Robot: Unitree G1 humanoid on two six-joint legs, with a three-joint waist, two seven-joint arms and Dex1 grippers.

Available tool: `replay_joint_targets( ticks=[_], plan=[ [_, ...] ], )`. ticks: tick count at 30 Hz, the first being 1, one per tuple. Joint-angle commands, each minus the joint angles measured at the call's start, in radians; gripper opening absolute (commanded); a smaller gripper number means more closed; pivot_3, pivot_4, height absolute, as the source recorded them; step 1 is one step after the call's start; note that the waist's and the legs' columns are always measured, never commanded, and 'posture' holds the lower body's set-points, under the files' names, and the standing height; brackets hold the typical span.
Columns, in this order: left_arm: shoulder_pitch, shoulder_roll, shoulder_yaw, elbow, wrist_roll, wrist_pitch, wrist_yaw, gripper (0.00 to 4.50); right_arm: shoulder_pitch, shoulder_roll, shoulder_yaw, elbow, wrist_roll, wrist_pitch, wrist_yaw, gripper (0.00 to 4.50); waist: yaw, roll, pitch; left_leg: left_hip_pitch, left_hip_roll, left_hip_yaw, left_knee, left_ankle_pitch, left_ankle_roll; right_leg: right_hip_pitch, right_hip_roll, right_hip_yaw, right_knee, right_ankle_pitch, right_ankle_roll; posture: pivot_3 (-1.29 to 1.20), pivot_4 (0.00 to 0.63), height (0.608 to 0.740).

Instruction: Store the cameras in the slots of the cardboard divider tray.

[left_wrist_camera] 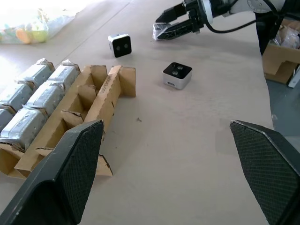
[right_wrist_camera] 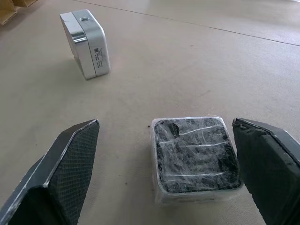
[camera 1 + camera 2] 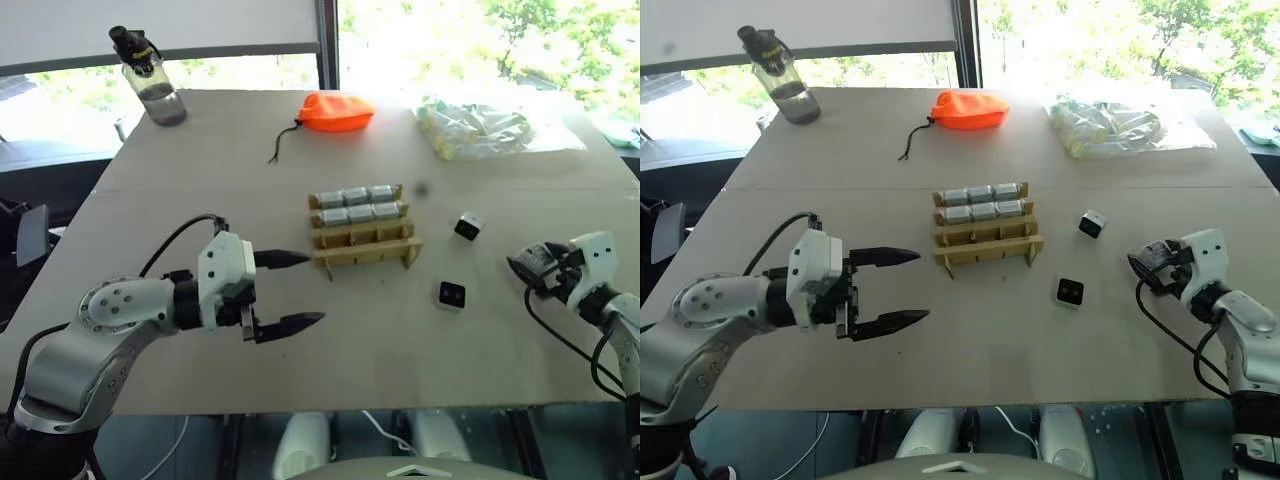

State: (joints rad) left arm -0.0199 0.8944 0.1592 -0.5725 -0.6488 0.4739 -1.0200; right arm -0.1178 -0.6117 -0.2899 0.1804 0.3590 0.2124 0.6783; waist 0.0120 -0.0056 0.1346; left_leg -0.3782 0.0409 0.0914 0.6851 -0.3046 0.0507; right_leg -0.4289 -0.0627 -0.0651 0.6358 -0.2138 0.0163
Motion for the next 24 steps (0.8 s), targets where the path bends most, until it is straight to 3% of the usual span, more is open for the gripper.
replay_joint_targets(
  ticks=[1, 17, 20, 22, 24],
  plan=[
    [-0.015, -0.007, 0.01, -0.004, -0.014, 0.005, 0.008, 4.47, -0.021, -0.007, -0.014, 0.001, 0.005, 0.0, 0.004, 4.5, 0.0, 0.0, 0.0, 0.0, 0.0, 0.0, 0.0, 0.0, 0.0, 0.0, 0.0, 0.0, 0.0, 0.0, 0.0, 0.0, 0.15, 0.74],
    [-0.031, -0.042, 0.029, -0.031, -0.076, 0.038, 0.048, 4.47, -0.006, -0.013, -0.047, 0.002, 0.019, 0.055, -0.015, 4.5, 0.0, 0.0, 0.0, 0.0, 0.0, 0.0, 0.0, 0.0, 0.0, 0.0, 0.0, 0.0, 0.0, 0.0, 0.0, 0.0, 0.15, 0.74],
    [-0.033, -0.041, 0.033, -0.03, -0.087, 0.046, 0.051, 4.5, 0.006, -0.014, -0.049, -0.005, 0.017, 0.047, -0.012, 3.74, 0.001, 0.0, 0.0, 0.0, 0.0, 0.0, 0.0, 0.0, 0.0, 0.0, 0.0, 0.0, 0.0, 0.0, 0.0, 0.0, 0.15, 0.74],
    [-0.038, -0.04, 0.035, -0.026, -0.086, 0.049, 0.055, 4.5, 0.015, -0.013, -0.051, -0.009, 0.016, 0.041, -0.012, 2.69, 0.001, 0.0, 0.0, 0.0, 0.0, 0.0, 0.0, 0.0, 0.0, 0.0, 0.0, 0.0, 0.0, 0.0, 0.0, 0.0, 0.15, 0.74],
    [-0.042, -0.04, 0.035, -0.022, -0.085, 0.048, 0.055, 4.5, 0.022, -0.01, -0.054, -0.009, 0.014, 0.035, -0.015, 1.96, 0.0, 0.0, 0.0, 0.0, 0.0, 0.0, 0.0, 0.0, 0.0, 0.0, 0.0, 0.0, 0.0, 0.0, 0.0, 0.0, 0.15, 0.74]
  ],
)
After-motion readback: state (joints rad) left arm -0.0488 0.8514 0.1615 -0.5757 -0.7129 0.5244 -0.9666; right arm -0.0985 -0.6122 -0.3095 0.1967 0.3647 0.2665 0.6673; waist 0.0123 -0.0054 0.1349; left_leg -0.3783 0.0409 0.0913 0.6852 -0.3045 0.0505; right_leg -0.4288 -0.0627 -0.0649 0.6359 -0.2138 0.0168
